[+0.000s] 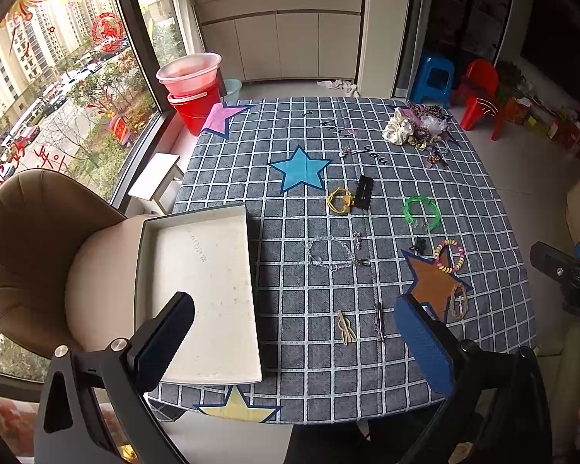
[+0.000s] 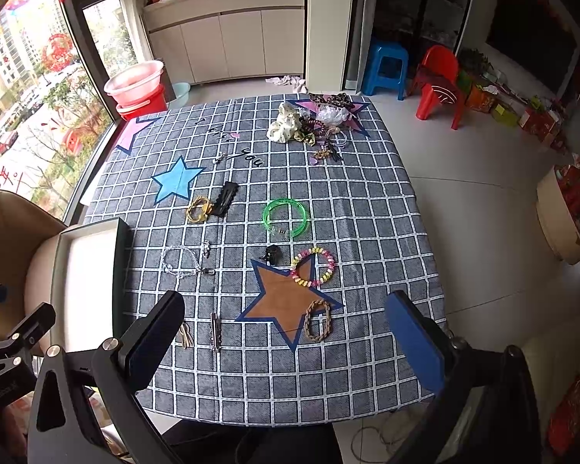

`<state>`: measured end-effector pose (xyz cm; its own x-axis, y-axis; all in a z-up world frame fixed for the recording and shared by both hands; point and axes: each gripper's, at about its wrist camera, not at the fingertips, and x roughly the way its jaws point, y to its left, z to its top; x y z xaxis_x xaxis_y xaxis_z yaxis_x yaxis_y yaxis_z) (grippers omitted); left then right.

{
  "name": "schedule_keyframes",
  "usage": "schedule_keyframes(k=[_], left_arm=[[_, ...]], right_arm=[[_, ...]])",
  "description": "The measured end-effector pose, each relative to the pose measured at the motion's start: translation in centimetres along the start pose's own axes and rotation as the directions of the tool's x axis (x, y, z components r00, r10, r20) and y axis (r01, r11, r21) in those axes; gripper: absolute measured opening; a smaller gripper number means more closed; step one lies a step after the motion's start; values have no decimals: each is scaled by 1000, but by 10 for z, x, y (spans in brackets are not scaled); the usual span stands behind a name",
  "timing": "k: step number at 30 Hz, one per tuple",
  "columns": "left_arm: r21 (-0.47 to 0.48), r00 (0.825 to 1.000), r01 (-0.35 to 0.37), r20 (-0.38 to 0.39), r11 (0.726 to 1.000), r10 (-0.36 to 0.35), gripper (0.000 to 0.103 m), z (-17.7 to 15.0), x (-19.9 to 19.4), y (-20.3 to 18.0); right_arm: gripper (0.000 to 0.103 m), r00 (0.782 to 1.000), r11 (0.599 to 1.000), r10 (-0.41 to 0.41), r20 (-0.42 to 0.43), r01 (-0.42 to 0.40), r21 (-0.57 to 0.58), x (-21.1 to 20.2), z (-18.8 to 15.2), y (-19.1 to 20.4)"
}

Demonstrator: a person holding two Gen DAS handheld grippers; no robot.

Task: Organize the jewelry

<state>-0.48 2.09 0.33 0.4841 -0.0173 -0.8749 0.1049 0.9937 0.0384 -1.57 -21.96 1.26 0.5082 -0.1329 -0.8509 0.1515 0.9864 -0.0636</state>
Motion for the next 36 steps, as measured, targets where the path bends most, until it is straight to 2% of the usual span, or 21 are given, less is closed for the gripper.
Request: schedule_keyframes(k=[25,30,36], left_arm=[[10,1000,1,-29,1000,-1,103,3,13,-6],[2,997,3,-78,1000,-3,103,4,33,-2],[-21,987,0,-159,1000,-3,103,2,75,-3]], right_arm=[[103,1000,1000,0,-24,0,7,13,1,-4],[103,998,1000,3,-58,-2,22,26,1,-10],[103,991,998,4,-134,5,67,58,-7,-30]])
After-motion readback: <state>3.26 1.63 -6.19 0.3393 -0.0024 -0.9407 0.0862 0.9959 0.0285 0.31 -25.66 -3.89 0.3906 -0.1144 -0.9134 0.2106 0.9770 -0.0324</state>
